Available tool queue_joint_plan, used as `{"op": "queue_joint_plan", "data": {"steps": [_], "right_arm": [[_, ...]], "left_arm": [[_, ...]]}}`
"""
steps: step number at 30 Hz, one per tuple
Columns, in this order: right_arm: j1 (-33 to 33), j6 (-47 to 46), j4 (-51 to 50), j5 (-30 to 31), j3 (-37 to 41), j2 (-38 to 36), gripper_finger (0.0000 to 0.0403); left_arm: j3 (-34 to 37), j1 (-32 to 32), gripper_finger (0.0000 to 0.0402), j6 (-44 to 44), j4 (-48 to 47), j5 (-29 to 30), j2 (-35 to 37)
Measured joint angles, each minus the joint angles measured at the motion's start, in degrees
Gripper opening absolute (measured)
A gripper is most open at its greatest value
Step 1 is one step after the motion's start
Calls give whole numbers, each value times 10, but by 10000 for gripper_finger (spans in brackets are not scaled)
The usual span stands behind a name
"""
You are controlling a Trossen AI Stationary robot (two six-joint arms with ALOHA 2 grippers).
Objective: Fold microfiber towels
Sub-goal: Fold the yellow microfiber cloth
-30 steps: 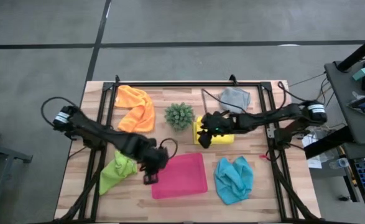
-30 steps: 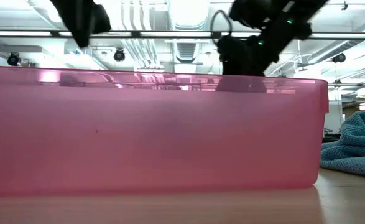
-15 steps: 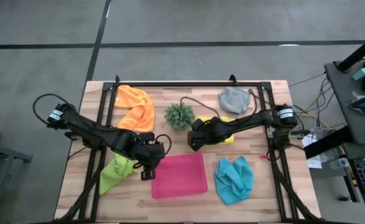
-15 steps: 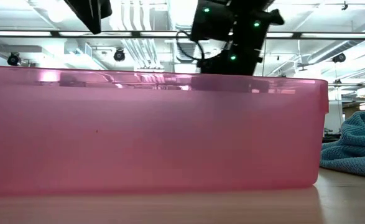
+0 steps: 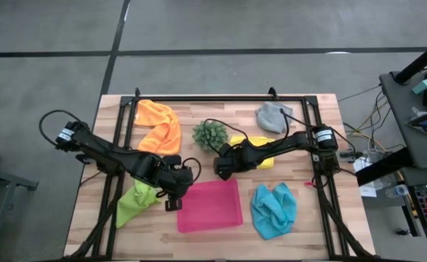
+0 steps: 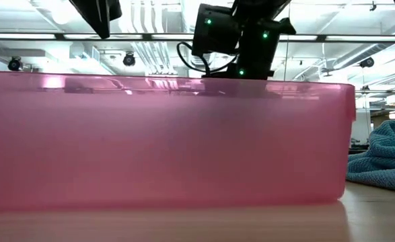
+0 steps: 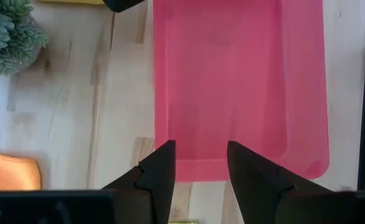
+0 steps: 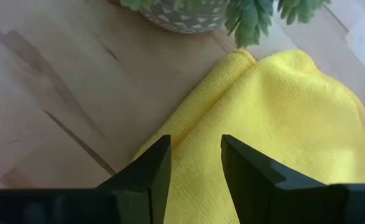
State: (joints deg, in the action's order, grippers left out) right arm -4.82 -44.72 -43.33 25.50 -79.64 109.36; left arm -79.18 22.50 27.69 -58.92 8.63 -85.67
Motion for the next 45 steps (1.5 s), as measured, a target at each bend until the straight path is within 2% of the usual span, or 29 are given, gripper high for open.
{"op": "queue_joint_plan", "data": {"steps": [14, 16, 22, 33, 45], "right_arm": [[0, 2, 6, -19, 3, 6, 128], [0, 2, 6, -19, 3, 6, 110], [0, 13, 7, -19, 3, 5, 18], [-16, 26, 4, -11, 5, -37, 9], [-30, 48, 25, -15, 5, -33, 9]], "left_arm": [[0, 0, 129, 1, 2, 9, 0], [0, 0, 129, 1, 2, 10, 0], [0, 0, 129, 0, 2, 12, 0], [0, 0, 129, -2, 1, 25, 0], [0, 0, 129, -11, 2, 27, 0]]}}
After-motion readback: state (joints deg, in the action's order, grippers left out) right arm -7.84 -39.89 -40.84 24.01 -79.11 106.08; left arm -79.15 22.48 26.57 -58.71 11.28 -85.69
